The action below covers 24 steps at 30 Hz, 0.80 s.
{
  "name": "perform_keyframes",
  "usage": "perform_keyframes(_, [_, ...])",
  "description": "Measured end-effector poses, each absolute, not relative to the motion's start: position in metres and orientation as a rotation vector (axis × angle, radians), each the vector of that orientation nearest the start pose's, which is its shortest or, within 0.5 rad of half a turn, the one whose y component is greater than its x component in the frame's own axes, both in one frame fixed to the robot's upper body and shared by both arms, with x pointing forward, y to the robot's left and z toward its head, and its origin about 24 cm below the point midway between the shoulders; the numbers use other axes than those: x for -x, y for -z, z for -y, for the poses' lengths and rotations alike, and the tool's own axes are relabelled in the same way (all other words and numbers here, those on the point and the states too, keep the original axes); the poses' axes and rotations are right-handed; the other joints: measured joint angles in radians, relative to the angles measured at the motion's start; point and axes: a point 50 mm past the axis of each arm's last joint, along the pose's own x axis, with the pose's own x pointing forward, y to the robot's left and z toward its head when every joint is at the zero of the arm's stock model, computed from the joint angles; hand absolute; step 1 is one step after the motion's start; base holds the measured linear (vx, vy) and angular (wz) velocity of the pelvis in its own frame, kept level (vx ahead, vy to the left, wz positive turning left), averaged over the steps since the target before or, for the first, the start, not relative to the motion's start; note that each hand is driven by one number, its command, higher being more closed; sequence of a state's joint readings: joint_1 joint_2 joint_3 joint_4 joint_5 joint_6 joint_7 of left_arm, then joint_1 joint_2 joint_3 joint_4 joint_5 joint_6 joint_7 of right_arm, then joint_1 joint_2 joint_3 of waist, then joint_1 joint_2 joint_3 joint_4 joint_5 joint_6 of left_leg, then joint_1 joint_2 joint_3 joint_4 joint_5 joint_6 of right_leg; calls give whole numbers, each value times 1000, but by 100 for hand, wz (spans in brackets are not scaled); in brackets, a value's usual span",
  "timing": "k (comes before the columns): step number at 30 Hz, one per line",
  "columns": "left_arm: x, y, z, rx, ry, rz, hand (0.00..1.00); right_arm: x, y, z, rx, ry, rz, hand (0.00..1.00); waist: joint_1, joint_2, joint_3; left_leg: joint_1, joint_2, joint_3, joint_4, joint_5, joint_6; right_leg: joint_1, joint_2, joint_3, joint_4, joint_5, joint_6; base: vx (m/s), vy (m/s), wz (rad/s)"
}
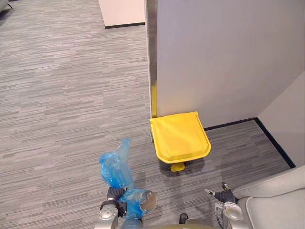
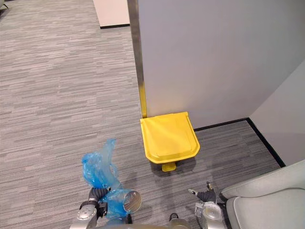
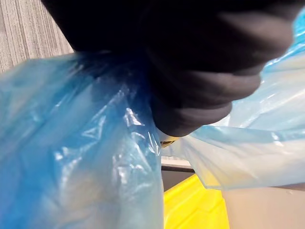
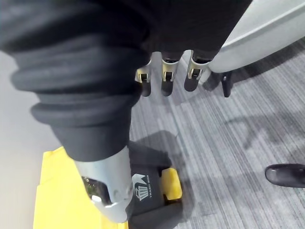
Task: Gather rubbish on tea table into small bin, then transfer packed bag to large trash can.
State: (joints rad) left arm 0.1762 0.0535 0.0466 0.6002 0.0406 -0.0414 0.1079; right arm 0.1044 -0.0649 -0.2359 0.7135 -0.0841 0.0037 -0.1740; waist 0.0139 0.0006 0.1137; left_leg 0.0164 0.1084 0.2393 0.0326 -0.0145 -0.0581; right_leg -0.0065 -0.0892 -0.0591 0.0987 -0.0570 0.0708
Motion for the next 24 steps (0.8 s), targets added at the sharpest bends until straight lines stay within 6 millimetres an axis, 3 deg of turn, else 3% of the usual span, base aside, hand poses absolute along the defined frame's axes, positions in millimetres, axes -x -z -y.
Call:
perform_keyframes(12, [-140,114,-205,-134,-233,-741,100,-145,119,235,150,417,-813,0,-1,-3,-1,5,-22,-6,-44,-9,-6,-24,2,67,-49,14,5,-36,18,-11])
perform_keyframes(15, [-138,113,-210,-130,-254,-742,100,-159,113,235,151,411,-777,0,2,-4,-2,-45,-17,14,39,-58,4,-54,3,109,-47,28,20,134,24,-34])
perform_keyframes(18, [-142,110,-210,-129,-253,-722,100,-170,108,234,149,406,-745,0,3,0,2,-80,-3,14,149,-134,13,-75,9,137,9,3,34,150,37,-33])
perform_keyframes(21, [-152,101,-205,-122,-239,-664,100,-178,101,237,149,418,-704,0,0,17,32,-80,20,9,261,-227,25,-142,13,141,239,-53,77,100,75,-12])
perform_keyframes(22, [-156,97,-206,-124,-240,-641,100,-178,99,237,136,434,-691,0,-1,10,44,-63,19,2,268,-255,38,-181,3,126,373,-70,105,60,85,23])
perform_keyframes(23, [-163,91,-206,-128,-237,-607,100,-173,99,239,131,456,-690,0,-9,4,69,-20,3,-21,285,-284,53,-264,-22,71,593,-90,110,125,89,44])
perform_keyframes(24, [-165,90,-205,-129,-233,-601,100,-165,101,240,136,472,-708,0,-14,0,73,1,-2,-38,308,-315,60,-294,-35,33,626,-141,69,172,45,51])
